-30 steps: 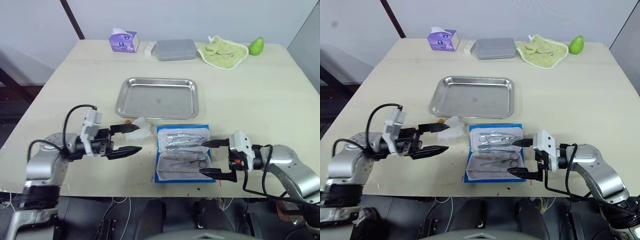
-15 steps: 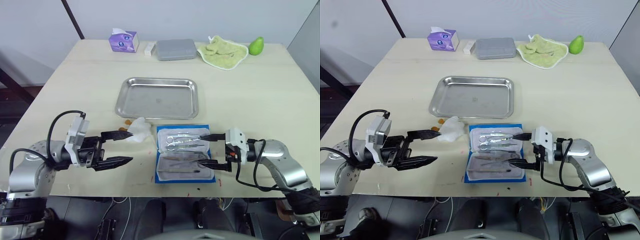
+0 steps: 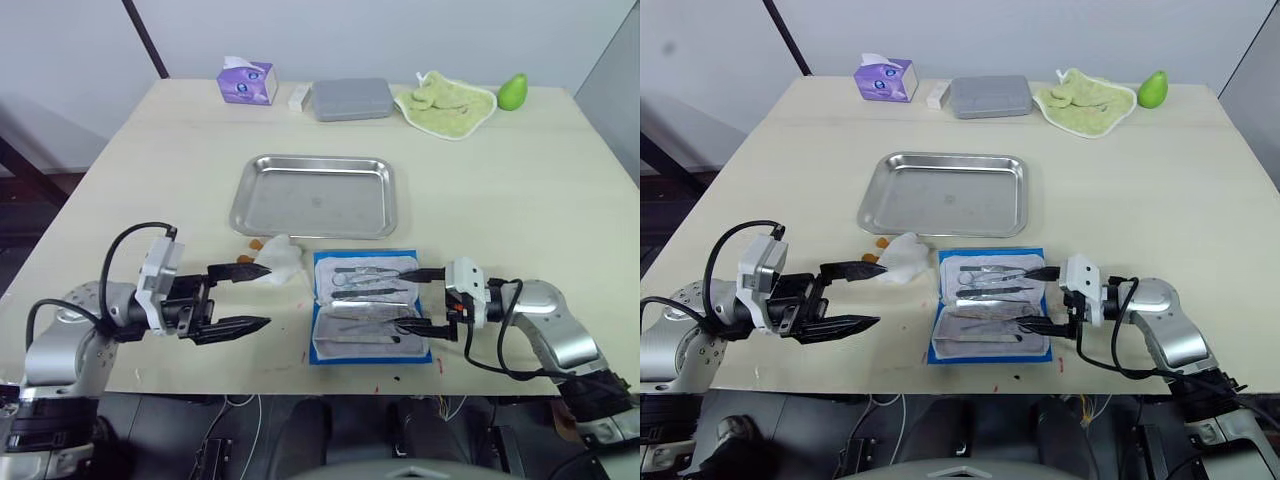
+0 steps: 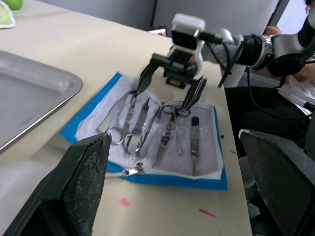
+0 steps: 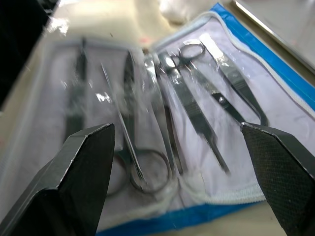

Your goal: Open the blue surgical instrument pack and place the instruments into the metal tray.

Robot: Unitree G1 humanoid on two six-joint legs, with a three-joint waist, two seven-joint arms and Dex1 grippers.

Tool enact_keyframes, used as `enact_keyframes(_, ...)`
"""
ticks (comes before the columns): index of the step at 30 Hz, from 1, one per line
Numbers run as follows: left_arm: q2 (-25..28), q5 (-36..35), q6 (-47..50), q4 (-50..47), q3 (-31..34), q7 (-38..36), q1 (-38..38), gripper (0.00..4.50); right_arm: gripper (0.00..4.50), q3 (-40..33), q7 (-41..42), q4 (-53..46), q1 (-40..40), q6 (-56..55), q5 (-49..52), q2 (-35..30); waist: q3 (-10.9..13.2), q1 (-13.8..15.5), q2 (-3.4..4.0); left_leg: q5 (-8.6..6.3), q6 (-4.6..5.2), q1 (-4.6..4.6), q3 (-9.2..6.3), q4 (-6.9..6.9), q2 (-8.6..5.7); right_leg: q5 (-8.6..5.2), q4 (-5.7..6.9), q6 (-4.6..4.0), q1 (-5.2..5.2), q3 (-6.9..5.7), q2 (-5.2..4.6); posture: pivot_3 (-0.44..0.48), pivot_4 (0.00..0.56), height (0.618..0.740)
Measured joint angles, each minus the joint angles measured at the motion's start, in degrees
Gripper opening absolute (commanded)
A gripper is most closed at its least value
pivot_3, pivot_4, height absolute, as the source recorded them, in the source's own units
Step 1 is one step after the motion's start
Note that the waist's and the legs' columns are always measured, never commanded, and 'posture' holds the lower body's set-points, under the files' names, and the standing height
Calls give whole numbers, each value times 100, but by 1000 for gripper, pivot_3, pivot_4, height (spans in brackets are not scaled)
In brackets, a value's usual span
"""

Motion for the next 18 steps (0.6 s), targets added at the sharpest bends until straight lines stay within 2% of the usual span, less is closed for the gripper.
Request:
enact_keyframes(13, -106, 62, -97, -38, -52, 209, -8, 4480, 4442, 174, -3, 478, -79, -452, -230, 112, -6, -5, -7, 0, 0, 12, -2, -10, 1, -2, 1, -5, 3, -1, 5, 0, 150, 740)
enact_keyframes(18, -108, 209, -131, -38, -135, 334, -9, 4480, 4442, 200, -23, 570, -88, -452, -230, 168, -29, -13, -31, 0, 0, 29, 0, -17, 2, -4, 0, -8, 12, 1, 5, 0, 150, 740)
